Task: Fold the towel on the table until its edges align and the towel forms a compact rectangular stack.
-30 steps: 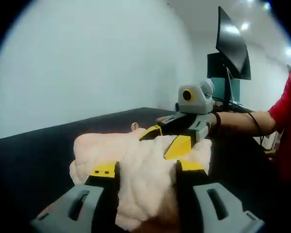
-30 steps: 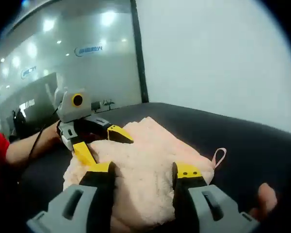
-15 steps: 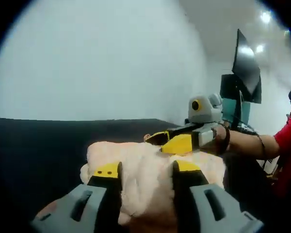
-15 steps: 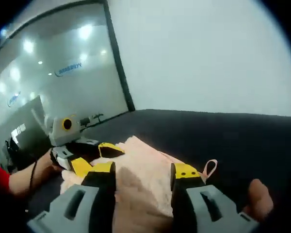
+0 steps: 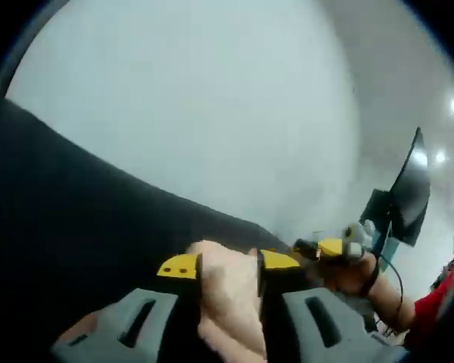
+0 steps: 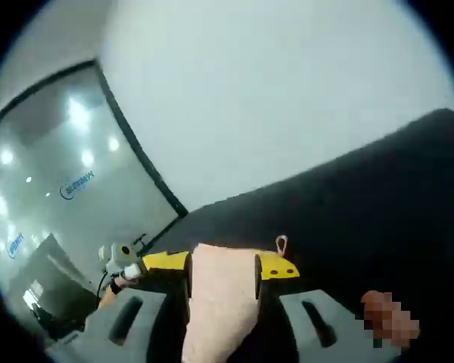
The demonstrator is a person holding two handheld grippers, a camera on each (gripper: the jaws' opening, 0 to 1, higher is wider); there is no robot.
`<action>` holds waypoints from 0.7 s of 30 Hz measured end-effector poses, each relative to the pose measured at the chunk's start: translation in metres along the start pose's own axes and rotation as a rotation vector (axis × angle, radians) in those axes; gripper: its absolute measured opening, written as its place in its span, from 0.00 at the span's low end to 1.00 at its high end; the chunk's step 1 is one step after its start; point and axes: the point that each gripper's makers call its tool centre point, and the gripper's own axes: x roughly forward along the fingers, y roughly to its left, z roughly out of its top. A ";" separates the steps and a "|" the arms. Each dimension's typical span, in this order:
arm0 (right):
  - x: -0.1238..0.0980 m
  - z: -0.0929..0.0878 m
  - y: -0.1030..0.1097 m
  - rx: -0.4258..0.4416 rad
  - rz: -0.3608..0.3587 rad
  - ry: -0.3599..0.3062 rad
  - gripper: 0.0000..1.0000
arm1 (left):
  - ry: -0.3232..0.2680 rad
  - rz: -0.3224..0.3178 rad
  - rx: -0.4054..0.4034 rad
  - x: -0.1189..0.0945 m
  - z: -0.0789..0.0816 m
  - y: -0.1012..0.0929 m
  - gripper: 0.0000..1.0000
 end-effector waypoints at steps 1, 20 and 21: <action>-0.002 -0.005 -0.002 0.032 -0.009 0.009 0.41 | 0.067 0.009 -0.063 0.001 -0.015 -0.008 0.41; 0.034 -0.069 0.002 0.258 -0.008 0.155 0.20 | 0.420 0.283 -0.338 -0.005 -0.088 -0.001 0.23; 0.031 -0.067 0.000 0.287 -0.007 0.145 0.15 | 0.402 0.293 -0.372 -0.006 -0.086 0.000 0.20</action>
